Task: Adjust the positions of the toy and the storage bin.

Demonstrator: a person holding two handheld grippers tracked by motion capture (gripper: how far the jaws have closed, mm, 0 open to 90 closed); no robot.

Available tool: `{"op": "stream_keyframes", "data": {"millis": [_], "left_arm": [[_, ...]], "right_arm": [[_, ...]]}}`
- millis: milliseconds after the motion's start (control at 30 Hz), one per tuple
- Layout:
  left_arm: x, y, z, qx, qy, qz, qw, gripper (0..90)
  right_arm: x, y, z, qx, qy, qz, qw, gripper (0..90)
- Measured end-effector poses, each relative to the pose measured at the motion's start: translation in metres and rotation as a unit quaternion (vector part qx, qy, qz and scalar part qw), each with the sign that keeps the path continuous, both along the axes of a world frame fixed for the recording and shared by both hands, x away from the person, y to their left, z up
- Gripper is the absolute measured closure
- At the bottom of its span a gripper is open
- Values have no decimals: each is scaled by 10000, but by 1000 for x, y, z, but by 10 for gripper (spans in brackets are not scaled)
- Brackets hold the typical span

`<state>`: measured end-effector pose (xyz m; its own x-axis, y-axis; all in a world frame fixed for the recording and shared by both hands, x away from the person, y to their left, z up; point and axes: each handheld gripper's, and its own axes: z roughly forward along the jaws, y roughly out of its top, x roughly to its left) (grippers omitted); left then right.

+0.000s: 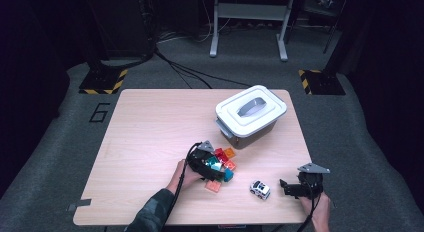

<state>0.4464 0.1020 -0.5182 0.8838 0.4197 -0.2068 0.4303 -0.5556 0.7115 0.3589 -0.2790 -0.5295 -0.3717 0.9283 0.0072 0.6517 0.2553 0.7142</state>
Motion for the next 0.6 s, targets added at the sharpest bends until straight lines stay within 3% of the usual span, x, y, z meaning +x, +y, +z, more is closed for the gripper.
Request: {"op": "stream_keyframes", "data": {"millis": [67, 233, 400, 533, 600], "left_arm": [[-2, 1, 3, -28, -110, 24, 9999, 49], [3, 8, 16, -164, -507, 368, 9979, 50], [19, 1, 20, -75, -505, 428, 9978, 85], [27, -7, 18, 126, -459, 594, 9971, 183], [31, -10, 16, 237, -324, 545, 9977, 258]], "right_arm": [[0, 0, 0, 4, 6, -6, 10000, 0], [0, 0, 0, -4, 1, -11, 10000, 0], [0, 0, 0, -2, 5, -11, 10000, 0], [0, 0, 0, -2, 3, -10, 10000, 0], [0, 0, 0, -2, 1, -8, 10000, 0]]}}
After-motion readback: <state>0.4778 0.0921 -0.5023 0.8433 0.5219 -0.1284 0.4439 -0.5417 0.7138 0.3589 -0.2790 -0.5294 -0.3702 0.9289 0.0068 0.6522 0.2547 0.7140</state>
